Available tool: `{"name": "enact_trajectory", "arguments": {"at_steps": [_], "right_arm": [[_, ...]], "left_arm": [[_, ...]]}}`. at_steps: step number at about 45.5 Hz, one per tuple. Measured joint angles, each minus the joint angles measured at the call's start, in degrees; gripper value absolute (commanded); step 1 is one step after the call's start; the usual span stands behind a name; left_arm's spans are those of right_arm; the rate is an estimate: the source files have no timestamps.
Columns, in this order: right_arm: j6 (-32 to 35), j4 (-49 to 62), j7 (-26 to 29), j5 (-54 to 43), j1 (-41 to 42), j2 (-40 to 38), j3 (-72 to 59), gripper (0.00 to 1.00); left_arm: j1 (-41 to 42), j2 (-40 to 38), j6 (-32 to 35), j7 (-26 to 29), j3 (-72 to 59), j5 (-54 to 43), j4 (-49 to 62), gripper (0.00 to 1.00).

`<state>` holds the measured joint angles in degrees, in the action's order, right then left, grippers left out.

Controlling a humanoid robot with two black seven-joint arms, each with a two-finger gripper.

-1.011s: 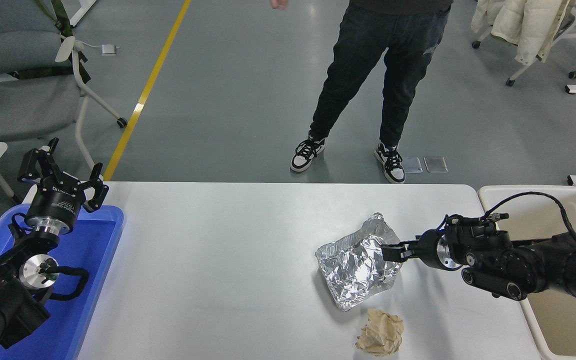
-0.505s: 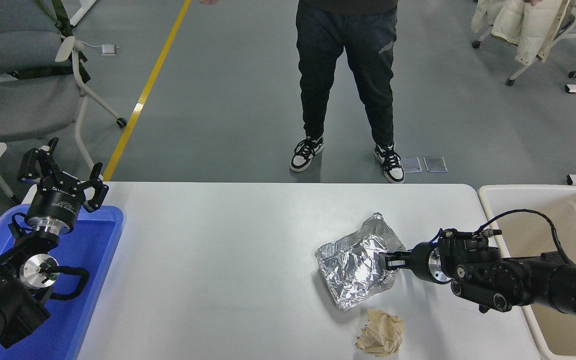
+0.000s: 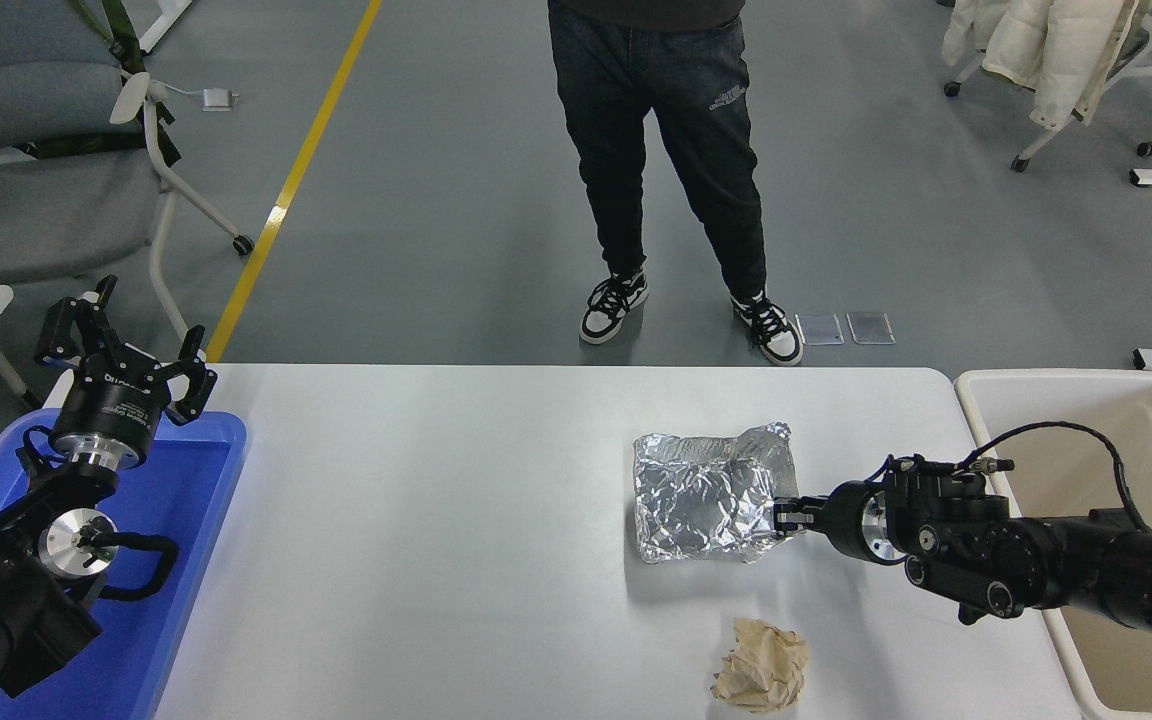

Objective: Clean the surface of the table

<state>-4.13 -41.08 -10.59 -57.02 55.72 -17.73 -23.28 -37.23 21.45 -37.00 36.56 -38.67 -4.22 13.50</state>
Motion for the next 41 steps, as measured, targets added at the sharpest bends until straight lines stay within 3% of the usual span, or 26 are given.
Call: {"name": "enact_trajectory", "arguments": {"at_steps": [14,41], "right_arm": [[1.1,-8.2,-2.7,2.2,4.0,-8.6,3.7,0.00],[6.0,-34.0,-1.9,6.6,22.4,-31.7,4.0,0.00]], "left_arm": [[0.0,0.0,0.0,0.0,0.0,0.0,0.0,1.00],[0.0,0.0,-0.1,0.0,0.0,0.0,0.0,1.00]]}}
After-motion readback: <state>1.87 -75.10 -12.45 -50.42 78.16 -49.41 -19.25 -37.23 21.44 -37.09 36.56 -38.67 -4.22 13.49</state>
